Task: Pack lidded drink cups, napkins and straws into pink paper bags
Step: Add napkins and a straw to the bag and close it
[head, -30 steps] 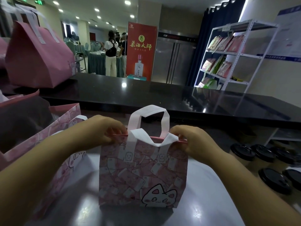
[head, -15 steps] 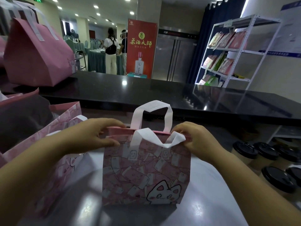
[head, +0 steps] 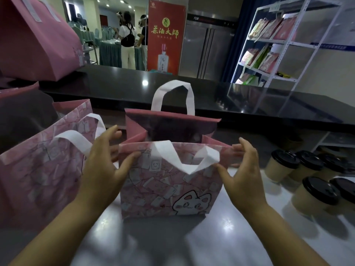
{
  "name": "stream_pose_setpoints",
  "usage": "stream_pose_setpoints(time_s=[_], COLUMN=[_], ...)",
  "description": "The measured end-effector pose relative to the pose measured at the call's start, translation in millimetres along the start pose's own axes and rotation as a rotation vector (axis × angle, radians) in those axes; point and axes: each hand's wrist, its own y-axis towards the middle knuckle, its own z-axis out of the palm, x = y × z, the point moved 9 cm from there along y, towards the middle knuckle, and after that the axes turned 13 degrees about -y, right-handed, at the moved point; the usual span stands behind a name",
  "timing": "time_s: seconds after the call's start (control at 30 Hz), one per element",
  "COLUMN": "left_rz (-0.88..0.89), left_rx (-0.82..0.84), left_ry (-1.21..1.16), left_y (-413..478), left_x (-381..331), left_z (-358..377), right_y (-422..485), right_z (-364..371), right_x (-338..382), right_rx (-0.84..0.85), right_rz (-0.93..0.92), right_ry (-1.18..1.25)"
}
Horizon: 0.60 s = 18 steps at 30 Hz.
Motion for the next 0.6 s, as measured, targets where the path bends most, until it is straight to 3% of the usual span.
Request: stream_pose_setpoints(time_s=[0.2, 0.37, 0.6], left_rz=[-0.052, -0.236, -0.255], left_rx=[0.011, 0.058, 0.133], left_ry=[-0.081, -0.308, -0.302], left_y=[-20, -16, -25], left_x=[12, 30, 39], left_z=[5, 11, 18], right_y=[-37, -30, -42], right_z=[31, 35, 49], right_x=[-23, -24, -27], right_rx=[0.279, 0.305, 0.440], right_rz=[0.158, 0.202, 0.212], right_ry=[0.225, 0.317, 0.332])
